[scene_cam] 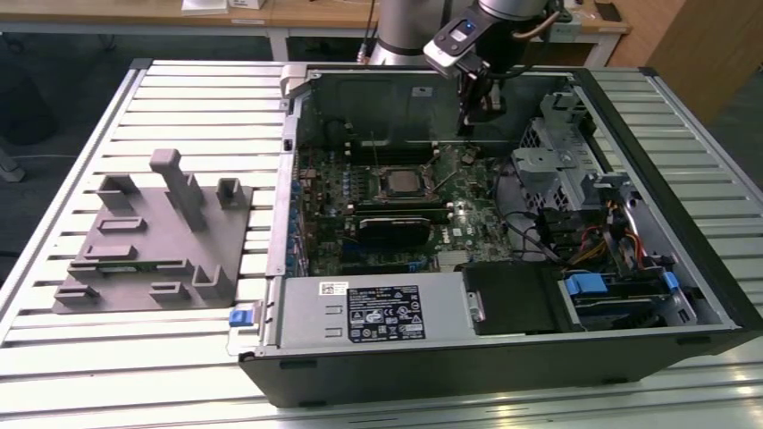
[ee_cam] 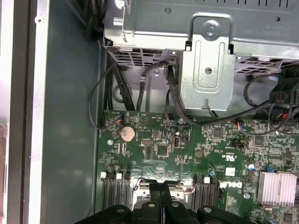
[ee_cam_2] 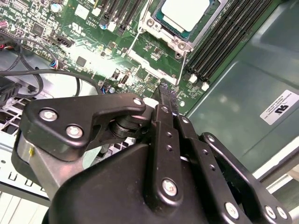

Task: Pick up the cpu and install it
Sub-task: 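Close the cpu cover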

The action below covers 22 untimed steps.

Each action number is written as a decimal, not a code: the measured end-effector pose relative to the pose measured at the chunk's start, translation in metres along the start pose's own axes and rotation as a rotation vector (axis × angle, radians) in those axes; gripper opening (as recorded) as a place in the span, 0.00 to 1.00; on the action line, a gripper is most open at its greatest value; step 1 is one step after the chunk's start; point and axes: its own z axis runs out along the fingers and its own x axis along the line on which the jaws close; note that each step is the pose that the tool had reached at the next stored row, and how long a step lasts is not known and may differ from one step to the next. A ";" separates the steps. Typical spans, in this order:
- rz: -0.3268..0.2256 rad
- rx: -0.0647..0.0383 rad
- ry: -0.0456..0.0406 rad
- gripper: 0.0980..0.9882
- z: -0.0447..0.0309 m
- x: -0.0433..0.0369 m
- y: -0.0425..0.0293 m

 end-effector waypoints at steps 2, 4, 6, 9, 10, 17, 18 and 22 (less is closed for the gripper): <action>0.000 0.001 0.0001 0.01 -0.0004 0.0000 0.0000; 0.000 0.001 0.0001 0.01 -0.0009 0.0000 0.0000; 0.000 0.002 0.0001 0.01 -0.0013 0.0000 -0.0001; 0.000 0.002 0.0001 0.01 -0.0019 0.0000 -0.0001; 0.000 0.003 0.0001 0.01 -0.0022 0.0000 -0.0001; 0.000 0.004 0.0003 0.01 -0.0037 0.0001 -0.0002; 0.000 0.005 0.0002 0.01 -0.0039 0.0000 -0.0002; 0.000 0.006 0.0003 0.01 -0.0052 0.0001 -0.0003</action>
